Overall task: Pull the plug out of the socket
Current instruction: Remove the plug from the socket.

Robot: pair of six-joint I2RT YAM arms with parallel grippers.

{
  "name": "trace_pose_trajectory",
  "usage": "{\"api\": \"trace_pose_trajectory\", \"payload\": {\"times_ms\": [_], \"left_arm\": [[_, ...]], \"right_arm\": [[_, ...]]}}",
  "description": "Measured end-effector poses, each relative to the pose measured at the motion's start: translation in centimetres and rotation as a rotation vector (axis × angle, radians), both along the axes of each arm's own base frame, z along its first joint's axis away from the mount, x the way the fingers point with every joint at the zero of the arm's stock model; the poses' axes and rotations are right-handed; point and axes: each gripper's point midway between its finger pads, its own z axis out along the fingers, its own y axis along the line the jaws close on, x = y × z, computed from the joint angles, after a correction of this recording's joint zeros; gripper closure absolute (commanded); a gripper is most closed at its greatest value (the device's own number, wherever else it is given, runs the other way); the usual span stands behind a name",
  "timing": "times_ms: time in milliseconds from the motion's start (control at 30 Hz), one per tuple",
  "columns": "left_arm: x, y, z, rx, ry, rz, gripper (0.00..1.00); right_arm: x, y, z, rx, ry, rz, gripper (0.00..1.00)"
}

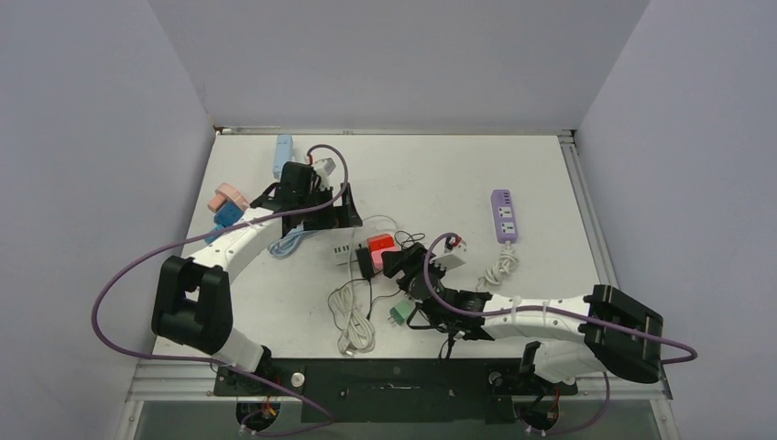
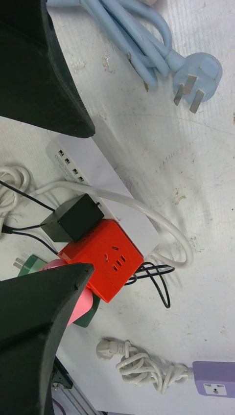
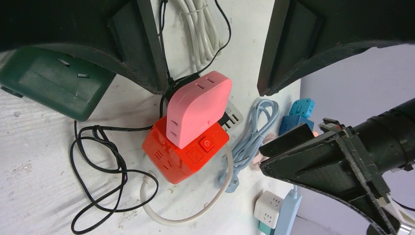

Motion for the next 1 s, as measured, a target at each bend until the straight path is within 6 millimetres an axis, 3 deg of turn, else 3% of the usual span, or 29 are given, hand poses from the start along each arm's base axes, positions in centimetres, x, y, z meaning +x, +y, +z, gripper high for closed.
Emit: {"api": "trace_pose_trajectory", "payload": {"times_ms": [300,667,800,1000], "left_arm": [[0.0,0.1,0.6,0.000,-0.018,0.003,0.03],[-0.4,-0.1,0.4,0.012,-0.010,-0.012,0.03],[-0.5,-0.4,0.4,0.013,-0.010,-0.021,0.03],[-0.7,-0.5,0.4,0.013,-0.007,-0.024,0.03]], "right_arm": [[0.6,1.1,-1.1,0.002,0.033,-0.030,0.41],[1.2,2.3,-2.7,-0.023,0.055,-0.042,0.66],[1.8,2.5,-2.1,-0.011,0.050,-0.054,0.76],[3.3,1.9,-1.9,-0.011,0.053,-0.060,0.80]]}}
